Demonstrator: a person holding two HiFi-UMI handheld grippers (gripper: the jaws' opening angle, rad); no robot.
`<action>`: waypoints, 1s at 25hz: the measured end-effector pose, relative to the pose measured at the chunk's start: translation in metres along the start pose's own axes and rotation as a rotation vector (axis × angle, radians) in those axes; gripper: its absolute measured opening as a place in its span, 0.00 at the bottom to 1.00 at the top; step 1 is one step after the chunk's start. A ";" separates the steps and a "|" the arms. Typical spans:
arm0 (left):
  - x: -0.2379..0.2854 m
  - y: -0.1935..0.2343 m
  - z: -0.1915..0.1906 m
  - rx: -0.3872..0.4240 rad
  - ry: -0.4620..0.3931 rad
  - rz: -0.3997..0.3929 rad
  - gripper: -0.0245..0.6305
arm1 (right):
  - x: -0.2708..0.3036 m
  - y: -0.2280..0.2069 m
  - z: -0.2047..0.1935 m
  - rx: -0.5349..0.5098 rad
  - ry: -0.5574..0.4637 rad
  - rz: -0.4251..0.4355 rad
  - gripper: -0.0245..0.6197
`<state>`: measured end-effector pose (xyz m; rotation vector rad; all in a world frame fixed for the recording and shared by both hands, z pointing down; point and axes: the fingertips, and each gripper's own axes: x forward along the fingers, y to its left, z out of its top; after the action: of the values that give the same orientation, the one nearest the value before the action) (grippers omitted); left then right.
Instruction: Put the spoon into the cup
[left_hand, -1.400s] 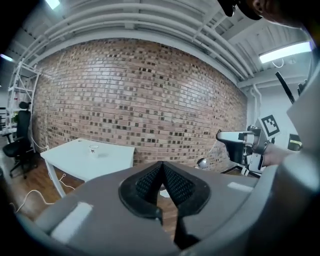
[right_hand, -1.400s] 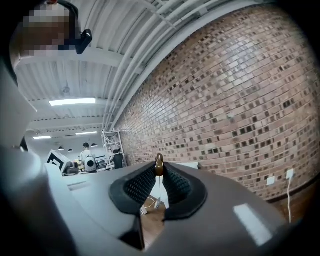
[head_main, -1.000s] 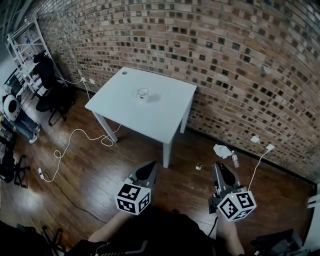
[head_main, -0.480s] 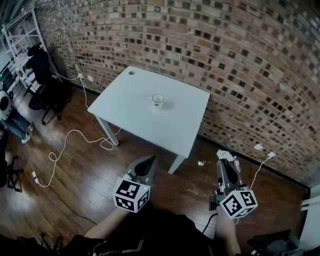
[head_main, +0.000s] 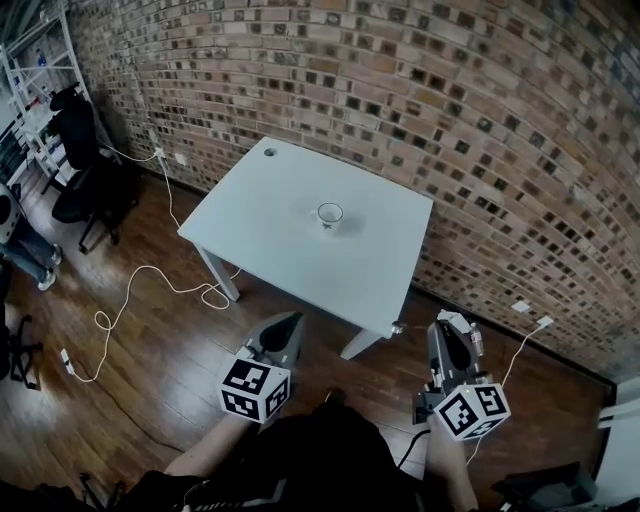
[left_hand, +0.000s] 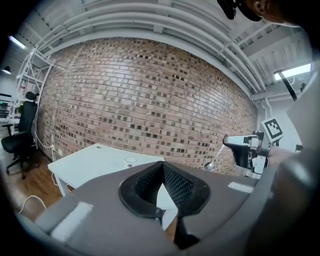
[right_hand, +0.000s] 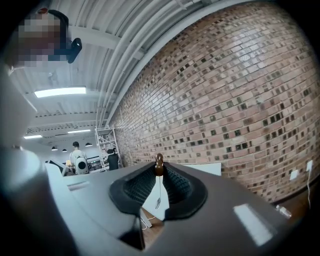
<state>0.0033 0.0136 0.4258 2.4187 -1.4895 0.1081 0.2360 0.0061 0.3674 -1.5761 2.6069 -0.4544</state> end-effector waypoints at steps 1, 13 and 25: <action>0.006 0.004 0.000 -0.001 0.003 0.001 0.03 | 0.007 -0.002 0.000 0.000 -0.001 0.007 0.11; 0.081 0.044 0.046 0.046 0.025 0.036 0.03 | 0.095 -0.043 0.019 -0.008 -0.013 0.052 0.11; 0.145 0.141 0.083 0.077 -0.012 -0.071 0.03 | 0.209 -0.035 0.025 0.066 -0.038 -0.009 0.11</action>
<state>-0.0615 -0.1945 0.4079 2.5337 -1.4274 0.1381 0.1723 -0.1969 0.3743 -1.5604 2.5311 -0.5011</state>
